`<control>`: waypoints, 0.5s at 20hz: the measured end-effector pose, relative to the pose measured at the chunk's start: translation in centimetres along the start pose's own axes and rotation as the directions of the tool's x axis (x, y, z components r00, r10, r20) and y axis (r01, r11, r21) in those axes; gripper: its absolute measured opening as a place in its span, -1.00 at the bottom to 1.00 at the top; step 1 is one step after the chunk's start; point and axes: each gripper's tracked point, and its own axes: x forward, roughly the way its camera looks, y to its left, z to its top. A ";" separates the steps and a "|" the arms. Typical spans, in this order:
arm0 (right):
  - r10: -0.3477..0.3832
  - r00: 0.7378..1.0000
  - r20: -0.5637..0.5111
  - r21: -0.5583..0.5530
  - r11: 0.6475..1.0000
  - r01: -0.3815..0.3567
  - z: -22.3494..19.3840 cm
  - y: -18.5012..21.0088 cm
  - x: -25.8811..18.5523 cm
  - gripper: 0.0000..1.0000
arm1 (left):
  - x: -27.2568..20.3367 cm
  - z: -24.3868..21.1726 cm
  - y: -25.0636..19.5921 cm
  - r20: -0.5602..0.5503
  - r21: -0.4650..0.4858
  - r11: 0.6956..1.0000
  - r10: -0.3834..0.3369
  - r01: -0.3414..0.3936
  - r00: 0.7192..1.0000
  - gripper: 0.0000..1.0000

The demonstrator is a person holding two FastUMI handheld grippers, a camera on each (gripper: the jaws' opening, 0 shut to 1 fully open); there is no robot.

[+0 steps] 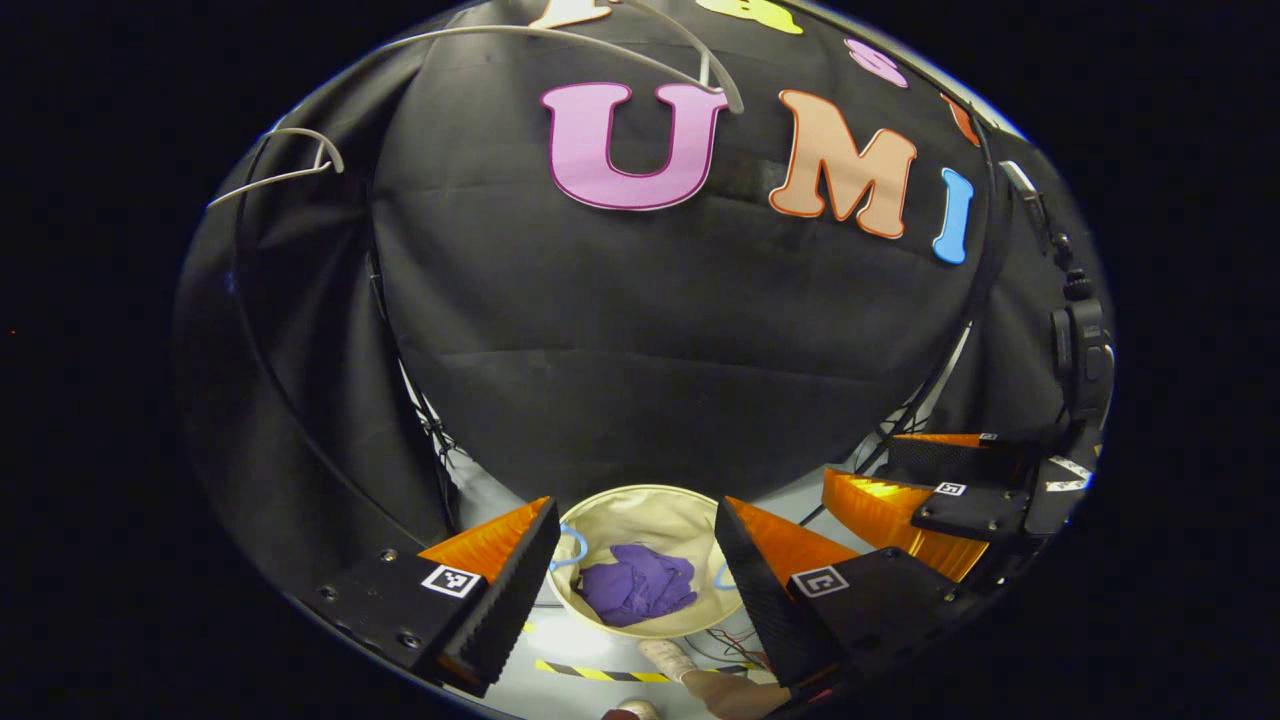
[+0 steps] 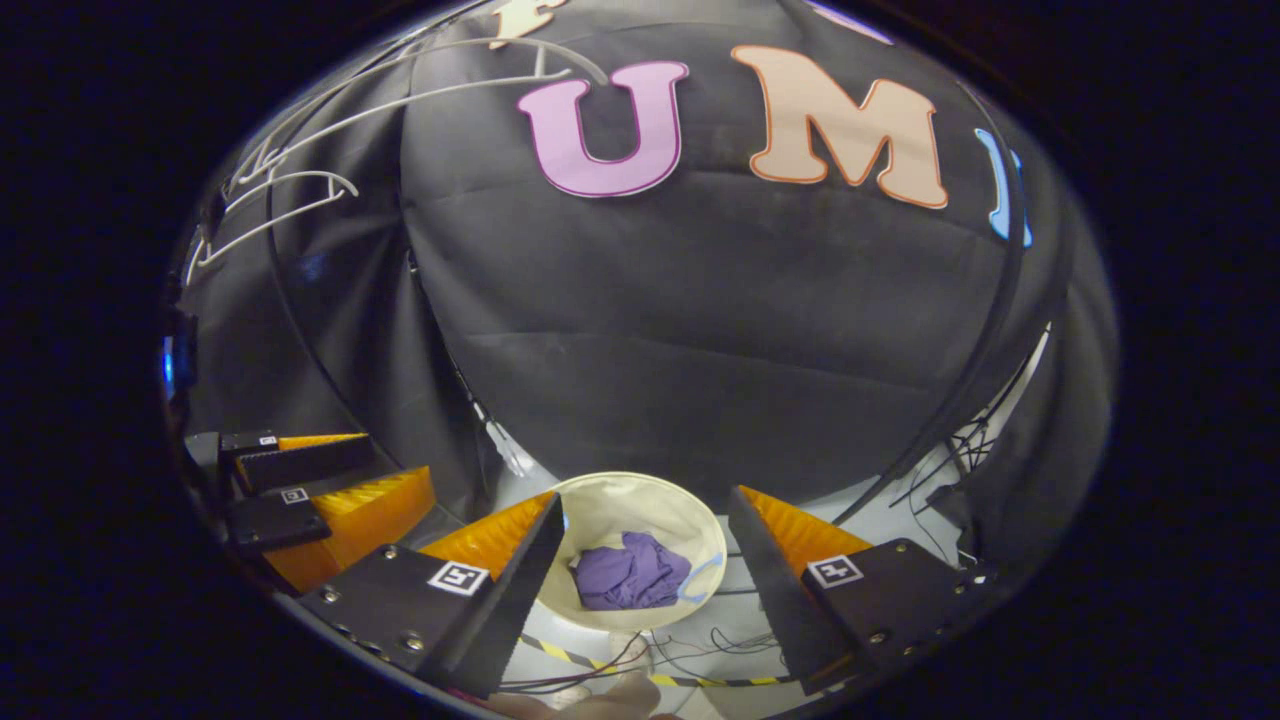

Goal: Grasp the clothes on the hanger with both hands and then place them into the laundry hamper below.

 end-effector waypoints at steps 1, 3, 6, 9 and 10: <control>-0.006 1.000 0.011 -0.001 1.000 0.006 0.0 0.2 -0.9 0.99 | -1.0 0.0 0.2 0.012 0.001 1.000 -0.003 0.003 1.000 0.94; -0.025 0.998 0.051 -0.008 1.000 0.025 0.2 0.5 -3.0 0.99 | -2.3 0.1 0.3 0.030 0.014 1.000 -0.013 0.013 0.999 0.94; -0.039 0.993 0.108 0.003 0.999 0.039 0.6 1.6 -6.8 0.99 | -6.1 0.2 0.2 0.073 0.027 0.999 -0.025 0.023 0.997 0.94; -0.057 0.984 0.167 0.024 0.998 0.054 1.9 2.2 -10.6 0.90 | -9.3 1.4 0.3 0.128 0.060 0.998 -0.032 0.025 0.991 0.93; -0.065 0.979 0.193 0.029 0.998 0.061 2.4 2.3 -12.1 0.93 | -10.5 2.0 0.1 0.155 0.067 0.997 -0.039 0.029 0.987 0.87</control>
